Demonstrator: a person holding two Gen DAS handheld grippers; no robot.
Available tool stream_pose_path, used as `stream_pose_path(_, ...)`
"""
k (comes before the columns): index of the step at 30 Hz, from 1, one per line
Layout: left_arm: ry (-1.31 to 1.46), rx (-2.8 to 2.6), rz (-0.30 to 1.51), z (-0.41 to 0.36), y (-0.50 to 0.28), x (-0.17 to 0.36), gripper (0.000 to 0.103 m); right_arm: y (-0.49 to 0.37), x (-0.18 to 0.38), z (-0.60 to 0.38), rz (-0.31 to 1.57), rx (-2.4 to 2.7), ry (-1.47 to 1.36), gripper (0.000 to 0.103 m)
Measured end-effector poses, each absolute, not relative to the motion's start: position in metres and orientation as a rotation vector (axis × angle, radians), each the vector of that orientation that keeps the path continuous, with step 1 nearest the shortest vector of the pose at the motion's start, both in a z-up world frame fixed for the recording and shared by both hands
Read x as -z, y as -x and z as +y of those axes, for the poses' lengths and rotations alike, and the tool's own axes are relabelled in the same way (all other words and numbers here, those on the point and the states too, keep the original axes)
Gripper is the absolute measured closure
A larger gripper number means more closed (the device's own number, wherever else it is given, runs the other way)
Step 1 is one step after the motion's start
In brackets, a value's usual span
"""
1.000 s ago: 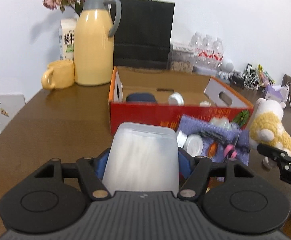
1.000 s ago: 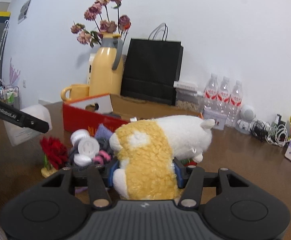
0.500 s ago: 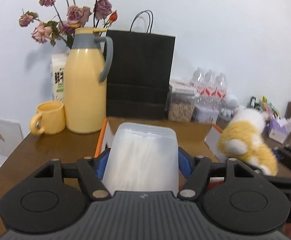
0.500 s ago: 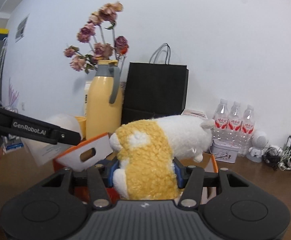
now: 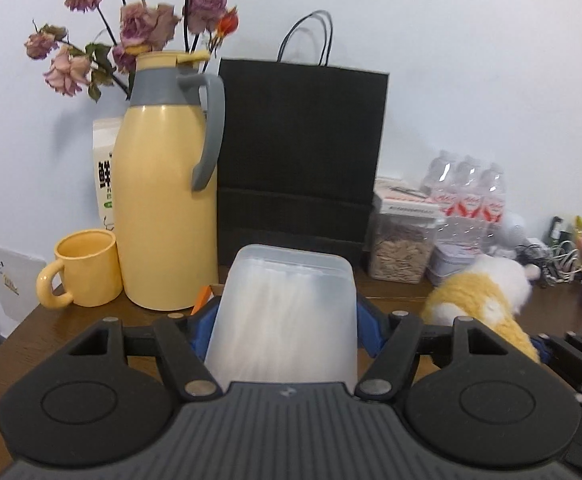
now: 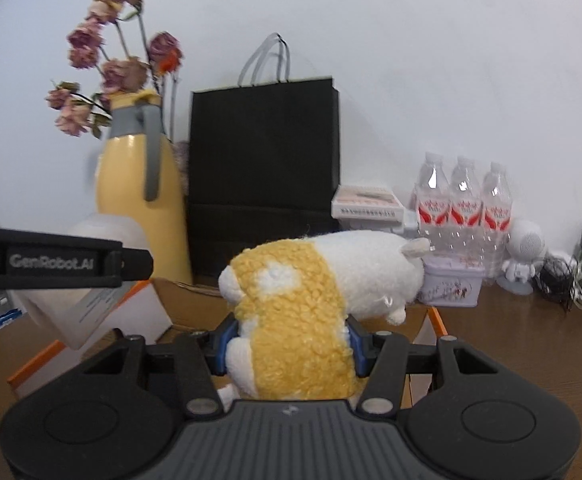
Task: Organize objects
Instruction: 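Grasp the white translucent container with the left tool while the right tool lifts the plush toy toward the box, then lower the plush toy into the box with the right tool while the left tool drops the container there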
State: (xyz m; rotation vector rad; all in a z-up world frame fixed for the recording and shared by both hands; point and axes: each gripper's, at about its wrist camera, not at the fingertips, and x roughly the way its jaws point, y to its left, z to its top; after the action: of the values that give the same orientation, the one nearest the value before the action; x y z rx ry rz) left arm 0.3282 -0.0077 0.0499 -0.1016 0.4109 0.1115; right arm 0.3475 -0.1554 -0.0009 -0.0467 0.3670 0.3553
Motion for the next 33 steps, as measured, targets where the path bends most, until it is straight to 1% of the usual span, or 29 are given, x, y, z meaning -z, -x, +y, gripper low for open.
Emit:
stream_pose_path(5,0.083,-0.095,0.494,-0.008,-0.345,-0.024,0.035,-0.358,0.019,-0.158,0.428,-0.340,0.053,0.052)
stream_pose_path(12,0.067,-0.089,0.512,-0.009,-0.345,-0.014,0.034,-0.361,0.031,-0.158,0.492,-0.329,0.066,0.051)
stream_pose_path(14,0.060,-0.085,0.516,-0.011,-0.344,-0.012,0.034,-0.362,0.034,-0.157,0.508,-0.328,0.072,0.049)
stream_pose_path(15,0.059,-0.084,0.520,-0.012,-0.345,-0.011,0.033,-0.362,0.035,-0.158,0.515,-0.327,0.074,0.047)
stream_pose_path(16,0.058,-0.085,0.524,-0.012,-0.345,-0.010,0.028,-0.362,0.035,-0.158,0.520,-0.323,0.072,0.045)
stream_pose_path(17,0.056,-0.085,0.522,-0.012,-0.345,-0.011,0.017,-0.361,0.036,-0.159,0.521,-0.321,0.071,0.037)
stream_pose_path(18,0.054,-0.089,0.515,-0.012,-0.344,-0.011,0.010,-0.361,0.035,-0.160,0.519,-0.316,0.071,0.030)
stream_pose_path(19,0.053,-0.096,0.504,-0.013,-0.343,-0.012,0.000,-0.360,0.035,-0.161,0.514,-0.310,0.072,0.014)
stream_pose_path(20,0.051,-0.102,0.488,-0.013,-0.341,-0.013,0.000,-0.359,0.034,-0.162,0.507,-0.305,0.070,0.004)
stream_pose_path(22,0.047,-0.108,0.477,-0.014,-0.339,-0.014,0.000,-0.358,0.033,-0.164,0.502,-0.303,0.065,0.000)
stream_pose_path(33,0.066,-0.101,0.466,-0.013,-0.335,-0.019,0.000,-0.353,0.028,-0.163,0.486,-0.308,0.070,0.000)
